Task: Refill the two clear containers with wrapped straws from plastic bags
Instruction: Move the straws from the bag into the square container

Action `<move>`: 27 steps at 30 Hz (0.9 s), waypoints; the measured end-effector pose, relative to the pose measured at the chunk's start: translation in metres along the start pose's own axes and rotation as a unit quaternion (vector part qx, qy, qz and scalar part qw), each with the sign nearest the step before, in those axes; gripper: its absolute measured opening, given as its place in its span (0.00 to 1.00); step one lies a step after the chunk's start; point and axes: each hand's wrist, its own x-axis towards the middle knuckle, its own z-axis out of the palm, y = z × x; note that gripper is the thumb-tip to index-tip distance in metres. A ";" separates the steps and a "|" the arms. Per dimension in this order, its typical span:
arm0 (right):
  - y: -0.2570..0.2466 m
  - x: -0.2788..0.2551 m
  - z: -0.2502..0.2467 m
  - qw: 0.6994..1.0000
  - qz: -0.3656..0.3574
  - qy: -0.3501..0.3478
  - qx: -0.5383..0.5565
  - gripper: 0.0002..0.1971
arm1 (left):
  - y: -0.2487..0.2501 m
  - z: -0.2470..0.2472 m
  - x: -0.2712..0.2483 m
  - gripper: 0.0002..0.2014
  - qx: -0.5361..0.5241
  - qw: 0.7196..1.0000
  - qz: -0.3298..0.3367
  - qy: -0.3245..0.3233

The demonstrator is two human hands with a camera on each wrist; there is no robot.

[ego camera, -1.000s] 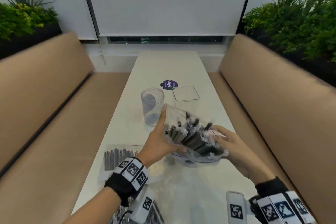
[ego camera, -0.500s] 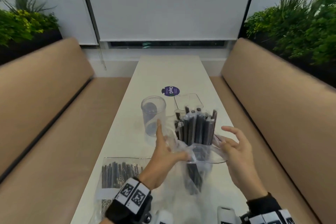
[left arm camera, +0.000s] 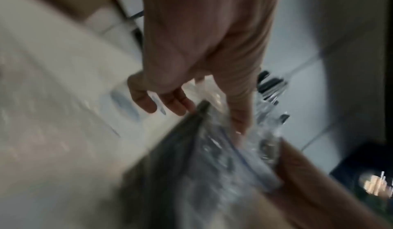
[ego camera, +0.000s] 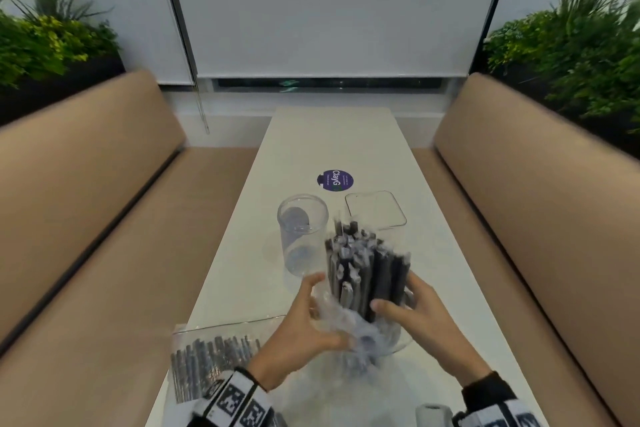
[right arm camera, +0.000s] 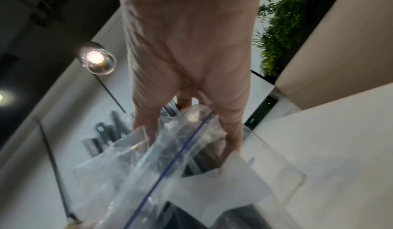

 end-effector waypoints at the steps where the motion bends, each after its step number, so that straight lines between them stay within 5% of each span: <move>1: 0.005 0.000 -0.001 1.000 0.010 0.006 0.007 0.24 | -0.001 -0.011 -0.001 0.44 0.027 1.000 -0.002 0.002; 3: 0.014 -0.001 -0.007 0.999 0.034 0.013 0.038 0.23 | -0.002 -0.038 -0.001 0.42 0.005 1.000 0.001 0.015; 5: 0.018 -0.002 -0.013 0.997 0.048 0.004 0.065 0.21 | -0.001 -0.063 0.004 0.51 -0.015 1.000 0.019 0.010; 10: 0.004 0.010 -0.002 0.994 0.037 -0.072 0.071 0.20 | 0.015 -0.052 0.026 0.68 0.114 0.984 0.044 -0.133; 12: 0.000 0.018 0.007 0.995 0.018 -0.071 0.060 0.20 | 0.021 -0.035 0.034 0.60 0.076 0.982 0.058 -0.164; 15: 0.000 0.024 0.013 0.998 -0.003 -0.039 0.057 0.21 | 0.026 -0.015 0.039 0.40 0.032 0.992 0.089 -0.083; 18: 0.003 0.030 0.009 0.999 -0.025 0.017 0.026 0.14 | 0.024 -0.010 0.042 0.31 0.009 0.992 0.123 -0.001; 23: -0.002 0.038 0.007 0.990 -0.090 0.103 0.018 0.10 | 0.019 -0.014 0.053 0.30 -0.078 0.983 0.145 0.086; 27: -0.007 0.045 0.023 0.989 -0.126 0.080 -0.017 0.14 | 0.005 -0.016 0.061 0.37 -0.067 0.985 0.125 0.098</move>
